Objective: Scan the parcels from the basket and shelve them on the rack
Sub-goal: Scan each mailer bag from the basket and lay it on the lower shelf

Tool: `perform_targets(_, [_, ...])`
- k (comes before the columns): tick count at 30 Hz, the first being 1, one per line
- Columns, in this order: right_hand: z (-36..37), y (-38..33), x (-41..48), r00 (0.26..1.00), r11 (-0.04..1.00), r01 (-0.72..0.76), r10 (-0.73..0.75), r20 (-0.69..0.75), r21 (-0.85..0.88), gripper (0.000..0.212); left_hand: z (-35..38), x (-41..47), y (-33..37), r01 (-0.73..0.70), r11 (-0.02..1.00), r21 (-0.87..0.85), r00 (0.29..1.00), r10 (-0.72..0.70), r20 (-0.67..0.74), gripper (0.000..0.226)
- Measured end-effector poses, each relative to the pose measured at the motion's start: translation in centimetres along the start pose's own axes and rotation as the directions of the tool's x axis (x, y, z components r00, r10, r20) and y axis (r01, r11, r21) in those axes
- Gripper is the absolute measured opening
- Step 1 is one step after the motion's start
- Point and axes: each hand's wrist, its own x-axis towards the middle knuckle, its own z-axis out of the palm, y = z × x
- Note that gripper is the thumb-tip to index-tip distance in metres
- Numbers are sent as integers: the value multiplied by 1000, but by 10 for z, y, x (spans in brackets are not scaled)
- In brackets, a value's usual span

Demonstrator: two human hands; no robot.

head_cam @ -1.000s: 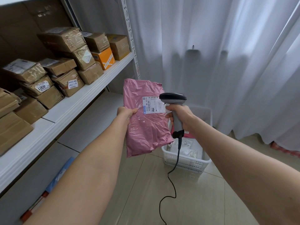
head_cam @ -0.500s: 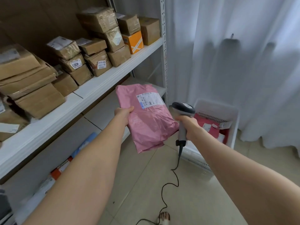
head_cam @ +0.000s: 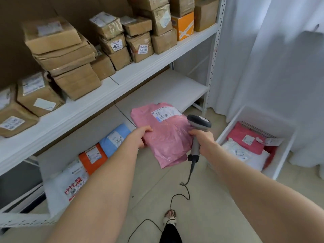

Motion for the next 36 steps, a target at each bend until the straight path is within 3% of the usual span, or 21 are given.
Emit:
perform_targets(6, [67,4,33,999,999,38,-38,-7,6,12,-35,47,6,90,996,6,996,-91,28,10])
perform_targets(8, [93,3,50,1000,1000,22,-22,-7,1,15,-46,72,13,64,997,-33,998,-65,-16,12])
perform_targets(11, [134,3,74,1000,999,-2,3,12,-49,18,-62,114,23,-29,992,-127,996,18,-91,37])
perform_targets(13, [161,6,90,1000,998,3,-3,12,-60,19,-73,144,29,-80,981,-179,988,54,-145,42])
perform_targets(20, [231,36,146,997,997,-27,33,72,-78,19,-107,235,35,-126,944,-306,963,42,-267,39])
perform_targets(27, [280,84,219,990,995,-27,40,136,-98,17,-120,329,26,-194,936,-295,944,97,-315,40])
perform_targets(36, [308,155,287,972,988,-17,53,228,-156,25,-139,424,-17,-152,954,-258,893,20,-450,30])
